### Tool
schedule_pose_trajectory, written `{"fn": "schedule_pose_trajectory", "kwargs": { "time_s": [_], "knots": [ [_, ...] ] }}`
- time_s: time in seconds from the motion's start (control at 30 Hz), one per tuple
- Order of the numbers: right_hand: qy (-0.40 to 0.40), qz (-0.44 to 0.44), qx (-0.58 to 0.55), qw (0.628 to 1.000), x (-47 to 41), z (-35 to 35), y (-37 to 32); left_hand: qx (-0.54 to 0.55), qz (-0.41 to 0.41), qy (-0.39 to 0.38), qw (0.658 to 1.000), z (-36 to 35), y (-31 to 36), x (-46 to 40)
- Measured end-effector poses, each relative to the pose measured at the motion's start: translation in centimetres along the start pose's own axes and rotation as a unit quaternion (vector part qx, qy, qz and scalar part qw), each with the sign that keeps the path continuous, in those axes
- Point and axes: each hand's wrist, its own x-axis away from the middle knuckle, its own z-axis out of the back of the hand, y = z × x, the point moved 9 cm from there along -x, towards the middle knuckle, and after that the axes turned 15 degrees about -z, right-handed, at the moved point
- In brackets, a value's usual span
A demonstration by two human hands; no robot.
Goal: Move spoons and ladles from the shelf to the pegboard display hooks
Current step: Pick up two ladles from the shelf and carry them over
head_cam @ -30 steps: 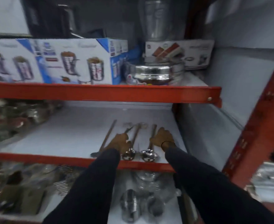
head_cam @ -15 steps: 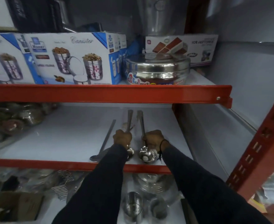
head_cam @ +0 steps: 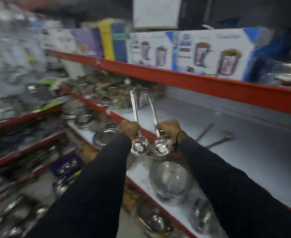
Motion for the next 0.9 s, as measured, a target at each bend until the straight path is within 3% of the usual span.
{"fn": "schedule_pose_trajectory", "kwargs": {
  "time_s": [0.07,0.2,0.33,0.47,0.57,0.67,0.8,0.9],
  "knots": [
    [-0.039,0.018,0.017,0.999,1.0,-5.9,-1.0,0.012,0.012,0.046,0.999,6.2,-1.6,1.2],
    [-0.211,0.026,0.088,0.973,5.7,-22.2,-1.5,0.02,0.045,0.214,0.976,22.9,-6.5,6.6],
    [-0.407,0.059,0.16,0.897,14.9,-37.5,-0.3,0.022,0.047,0.392,0.919,35.5,-7.0,17.8],
    [-0.553,0.054,0.184,0.811,27.4,-46.6,1.5,0.003,0.043,0.519,0.854,43.9,-5.8,30.4],
    [-0.63,0.094,0.21,0.742,37.5,-49.8,2.5,-0.017,0.023,0.623,0.782,47.3,-3.2,40.7],
    [-0.682,0.095,0.201,0.697,44.8,-50.8,3.5,-0.034,0.011,0.676,0.736,47.7,-0.4,48.1],
    [-0.762,0.098,0.212,0.604,56.1,-49.9,6.0,-0.085,0.024,0.759,0.644,46.1,3.4,59.6],
    [-0.796,0.093,0.21,0.56,62.3,-48.4,7.8,-0.105,0.029,0.788,0.607,44.6,5.2,65.3]
  ]
}}
